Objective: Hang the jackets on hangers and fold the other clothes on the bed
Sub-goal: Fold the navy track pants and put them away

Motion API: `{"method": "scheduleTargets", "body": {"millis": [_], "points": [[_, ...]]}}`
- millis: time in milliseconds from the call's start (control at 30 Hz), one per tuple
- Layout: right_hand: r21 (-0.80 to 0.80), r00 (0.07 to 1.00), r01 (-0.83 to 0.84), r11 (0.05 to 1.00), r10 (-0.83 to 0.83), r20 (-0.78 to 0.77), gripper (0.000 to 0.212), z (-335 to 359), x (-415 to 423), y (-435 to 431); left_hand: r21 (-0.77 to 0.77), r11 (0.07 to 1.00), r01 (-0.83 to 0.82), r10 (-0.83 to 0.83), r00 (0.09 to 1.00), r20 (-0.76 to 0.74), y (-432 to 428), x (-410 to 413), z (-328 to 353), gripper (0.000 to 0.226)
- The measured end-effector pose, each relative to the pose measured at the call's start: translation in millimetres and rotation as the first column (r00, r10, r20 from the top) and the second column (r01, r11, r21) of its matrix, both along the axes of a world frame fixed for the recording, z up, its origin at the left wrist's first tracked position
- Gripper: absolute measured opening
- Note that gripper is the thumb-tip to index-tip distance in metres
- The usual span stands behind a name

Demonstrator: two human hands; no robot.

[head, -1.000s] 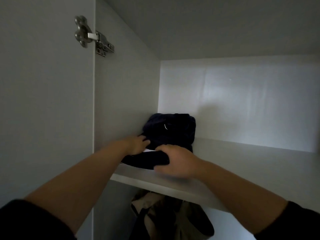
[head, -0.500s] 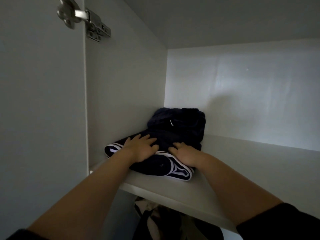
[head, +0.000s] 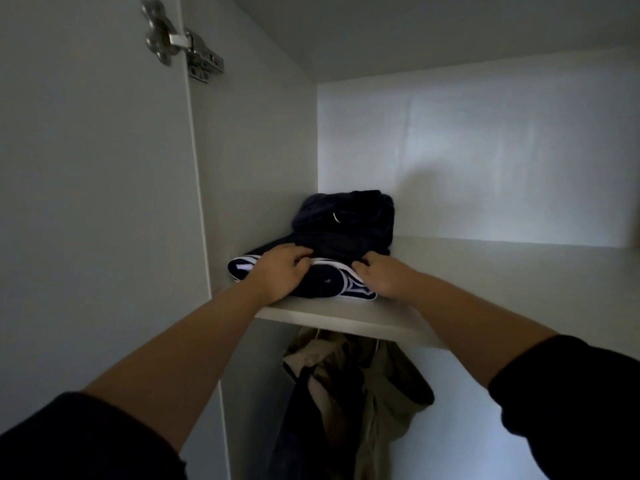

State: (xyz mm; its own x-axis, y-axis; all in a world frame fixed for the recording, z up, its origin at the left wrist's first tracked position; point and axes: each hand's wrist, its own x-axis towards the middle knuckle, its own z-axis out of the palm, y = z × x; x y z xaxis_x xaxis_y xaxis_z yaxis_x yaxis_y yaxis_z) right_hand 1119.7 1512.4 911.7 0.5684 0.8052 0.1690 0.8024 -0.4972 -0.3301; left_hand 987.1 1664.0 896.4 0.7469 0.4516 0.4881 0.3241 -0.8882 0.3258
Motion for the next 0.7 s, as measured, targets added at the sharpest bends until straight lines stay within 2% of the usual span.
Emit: {"method": "scheduleTargets", "body": {"millis": [67,133,267,333,433,567,700], "points": [[0.12,0.992,0.111,0.986,-0.118,0.052,0.041,-4,-14,-26,0.1,0.993,0.056,-0.067,0.991,0.112,-26,-17,1,0.034],[0.179,0.977,0.182,0.967,-0.198,0.075,0.043,-4,-33,-58,0.204,0.974,0.097,-0.128,0.981,0.146,-54,-31,-1,0.042],[0.223,0.889,0.334,0.916,-0.385,0.25,0.047,-9,-84,-129,0.364,0.922,0.132,-0.173,0.981,0.084,-117,-60,-8,0.052],[0.261,0.81,0.41,0.874,-0.48,0.336,0.044,-17,-113,-168,0.373,0.914,0.161,-0.203,0.976,0.075,-151,-78,-15,0.056],[0.304,0.711,0.483,0.821,-0.571,0.41,0.044,-32,-163,-230,0.324,0.901,0.287,-0.339,0.934,0.114,-206,-111,-29,0.066],[0.297,0.618,0.609,0.736,-0.675,0.404,0.046,-47,-232,-316,0.312,0.86,0.405,-0.437,0.899,0.037,-283,-144,-37,0.062],[0.257,0.498,0.737,0.625,-0.759,0.418,0.05,-52,-297,-406,0.342,0.774,0.534,-0.573,0.819,0.019,-371,-176,-24,0.064]]}}
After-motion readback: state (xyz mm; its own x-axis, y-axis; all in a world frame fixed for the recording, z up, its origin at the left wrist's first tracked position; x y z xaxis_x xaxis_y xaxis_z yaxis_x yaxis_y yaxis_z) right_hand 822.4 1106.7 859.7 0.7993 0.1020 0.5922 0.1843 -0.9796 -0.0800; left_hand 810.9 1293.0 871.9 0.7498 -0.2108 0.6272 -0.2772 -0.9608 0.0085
